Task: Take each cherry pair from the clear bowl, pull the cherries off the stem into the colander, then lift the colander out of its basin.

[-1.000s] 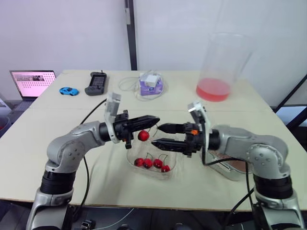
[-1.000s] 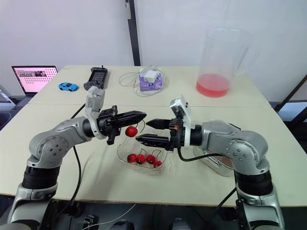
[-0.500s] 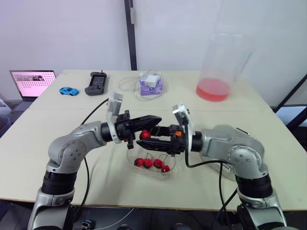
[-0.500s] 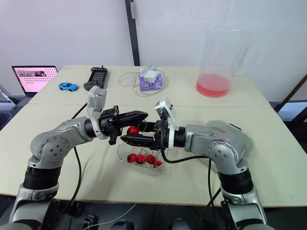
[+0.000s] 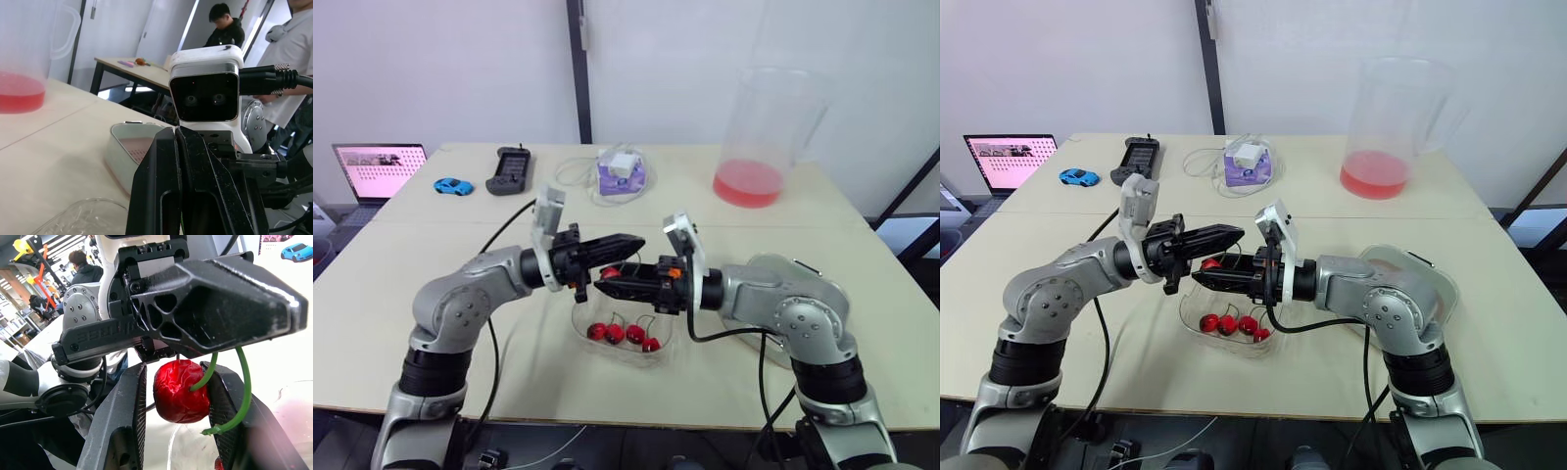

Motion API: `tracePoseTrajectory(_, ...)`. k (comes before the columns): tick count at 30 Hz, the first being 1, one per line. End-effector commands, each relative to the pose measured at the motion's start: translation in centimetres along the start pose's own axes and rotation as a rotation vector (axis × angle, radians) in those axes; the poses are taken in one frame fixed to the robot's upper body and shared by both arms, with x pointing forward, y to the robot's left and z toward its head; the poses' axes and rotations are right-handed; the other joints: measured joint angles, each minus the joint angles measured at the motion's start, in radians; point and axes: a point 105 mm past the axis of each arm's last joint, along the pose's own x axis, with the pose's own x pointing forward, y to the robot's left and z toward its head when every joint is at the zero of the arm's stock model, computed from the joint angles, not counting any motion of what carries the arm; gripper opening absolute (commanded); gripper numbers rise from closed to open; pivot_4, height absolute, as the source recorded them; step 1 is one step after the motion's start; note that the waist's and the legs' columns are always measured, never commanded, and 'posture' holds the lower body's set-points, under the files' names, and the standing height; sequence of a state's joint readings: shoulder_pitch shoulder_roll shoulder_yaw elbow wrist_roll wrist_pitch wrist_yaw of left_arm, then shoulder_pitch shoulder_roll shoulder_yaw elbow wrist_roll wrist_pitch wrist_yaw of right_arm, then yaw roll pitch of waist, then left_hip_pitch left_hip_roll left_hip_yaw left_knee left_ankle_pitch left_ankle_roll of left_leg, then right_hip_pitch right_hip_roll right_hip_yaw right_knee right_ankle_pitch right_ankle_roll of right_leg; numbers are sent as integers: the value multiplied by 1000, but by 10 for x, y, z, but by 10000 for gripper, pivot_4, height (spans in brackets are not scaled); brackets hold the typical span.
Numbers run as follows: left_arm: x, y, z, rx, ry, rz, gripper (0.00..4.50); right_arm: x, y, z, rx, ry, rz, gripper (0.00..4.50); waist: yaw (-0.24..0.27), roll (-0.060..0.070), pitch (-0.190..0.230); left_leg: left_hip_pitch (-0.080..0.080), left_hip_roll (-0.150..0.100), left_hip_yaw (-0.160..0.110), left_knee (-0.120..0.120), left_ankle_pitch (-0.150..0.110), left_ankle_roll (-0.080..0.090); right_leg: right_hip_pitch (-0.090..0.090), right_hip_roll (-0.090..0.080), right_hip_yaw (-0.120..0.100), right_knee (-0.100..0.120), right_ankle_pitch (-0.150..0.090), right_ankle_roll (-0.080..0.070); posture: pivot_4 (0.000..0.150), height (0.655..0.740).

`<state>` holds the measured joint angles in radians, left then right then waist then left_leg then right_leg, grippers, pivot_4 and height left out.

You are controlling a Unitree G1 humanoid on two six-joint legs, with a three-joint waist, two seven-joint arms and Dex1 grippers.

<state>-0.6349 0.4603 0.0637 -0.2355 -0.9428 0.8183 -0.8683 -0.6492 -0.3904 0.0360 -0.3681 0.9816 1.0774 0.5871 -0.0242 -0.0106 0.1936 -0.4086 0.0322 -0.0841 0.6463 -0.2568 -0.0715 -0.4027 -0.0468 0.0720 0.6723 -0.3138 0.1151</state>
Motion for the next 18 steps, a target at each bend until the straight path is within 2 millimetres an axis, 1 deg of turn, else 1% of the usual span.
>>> tracePoseTrajectory(1,3,-6,10,39,-18,-27,0,0,6,7,-42,-12,19,9916,0,0,0,0,0,0,0,0,0,0,0,0,0,0,0,1500,7332)
tracePoseTrajectory(9,1,-4,9,36,-18,-23,0,-2,4,4,-43,10,12,9916,0,0,0,0,0,0,0,0,0,0,0,0,0,0,0,1500,7332)
tracePoseTrajectory(13,0,-3,8,38,-20,-22,0,-4,3,-8,-51,84,5,9916,0,0,0,0,0,0,0,0,0,0,0,0,0,0,0,1500,7332)
tracePoseTrajectory(16,-1,-4,7,36,-19,-23,0,-3,6,-21,-59,157,18,9916,-1,0,0,0,0,0,0,0,0,0,0,0,0,0,0,1500,7332)
tracePoseTrajectory(18,-2,-4,7,35,-19,-21,0,-1,8,-26,-66,185,25,9916,-3,0,0,0,0,0,0,0,0,0,0,0,0,0,0,1500,7332)
